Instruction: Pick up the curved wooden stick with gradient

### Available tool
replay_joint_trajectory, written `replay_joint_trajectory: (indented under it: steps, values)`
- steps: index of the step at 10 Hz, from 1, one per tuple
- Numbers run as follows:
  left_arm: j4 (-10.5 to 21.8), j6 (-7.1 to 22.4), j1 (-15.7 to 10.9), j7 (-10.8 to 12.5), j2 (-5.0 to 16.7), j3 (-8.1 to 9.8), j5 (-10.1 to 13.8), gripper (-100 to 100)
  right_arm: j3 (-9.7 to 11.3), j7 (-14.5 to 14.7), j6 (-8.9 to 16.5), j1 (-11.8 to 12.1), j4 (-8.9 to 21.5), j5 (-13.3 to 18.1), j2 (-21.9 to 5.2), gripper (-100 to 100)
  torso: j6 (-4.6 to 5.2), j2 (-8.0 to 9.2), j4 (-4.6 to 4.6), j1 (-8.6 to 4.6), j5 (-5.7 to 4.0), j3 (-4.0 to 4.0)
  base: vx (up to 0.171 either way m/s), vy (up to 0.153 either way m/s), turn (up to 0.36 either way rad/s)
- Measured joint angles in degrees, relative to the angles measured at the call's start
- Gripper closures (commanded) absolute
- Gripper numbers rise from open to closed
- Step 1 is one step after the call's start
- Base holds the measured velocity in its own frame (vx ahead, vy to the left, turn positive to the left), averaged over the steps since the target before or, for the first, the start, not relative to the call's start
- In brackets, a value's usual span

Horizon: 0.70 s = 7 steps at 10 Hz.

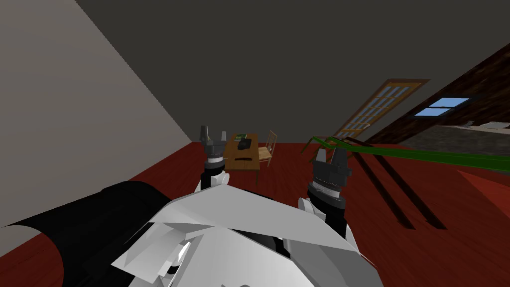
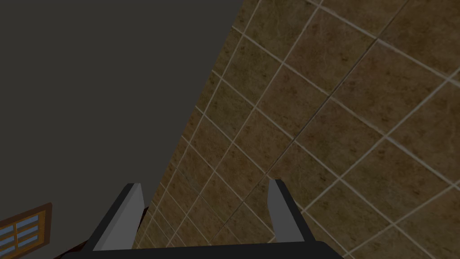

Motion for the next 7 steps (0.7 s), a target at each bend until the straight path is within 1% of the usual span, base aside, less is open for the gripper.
replay_joint_trajectory:
  steps: [1,2,3,4,5,6,7]
  values:
    - [0.67,0.81,-0.77,0.12,1.19,-0.01,0.30,-100,0.00,0.00,0.00,-0.01,0.00,0.00,0.00,0,0.02,0.08,0.01,0.02,0.00,0.04,-0.051,0.012,-0.092]
    - [2.14,1.22,-1.23,-0.06,2.10,-0.98,0.20,-100,0.00,0.00,0.00,-0.01,0.00,0.00,0.00,0,0.01,0.15,0.03,0.05,0.01,0.08,-0.050,0.017,-0.067]
    - [3.36,2.10,-2.12,0.03,3.29,-1.09,0.57,-100,0.00,0.00,0.00,-0.01,0.00,0.00,0.00,0,0.01,0.17,0.04,0.08,0.02,0.10,-0.053,0.015,-0.070]
    - [4.44,3.64,-3.19,0.25,4.43,-1.14,1.00,-100,0.00,0.00,0.00,-0.01,0.00,0.00,0.00,0,0.01,0.18,0.04,0.08,0.02,0.10,-0.060,0.013,-0.080]
    - [5.89,5.58,-5.21,0.38,5.40,-1.12,1.42,-100,0.00,0.00,0.00,-0.01,0.00,0.00,0.00,0,0.02,0.19,0.04,0.07,0.02,0.11,-0.041,0.013,-0.029]
    - [7.35,6.04,-5.66,0.46,5.86,-1.25,1.59,-100,0.00,0.00,0.00,0.00,0.00,0.00,0.00,0,-0.01,0.16,0.04,0.07,0.02,0.09,-0.028,0.014,-0.048]
    - [9.12,6.55,-6.59,0.80,6.80,-1.04,2.10,-100,0.00,0.00,0.00,0.00,0.00,0.00,0.00,0,0.01,0.11,0.03,0.08,0.02,0.06,-0.031,0.019,-0.095]
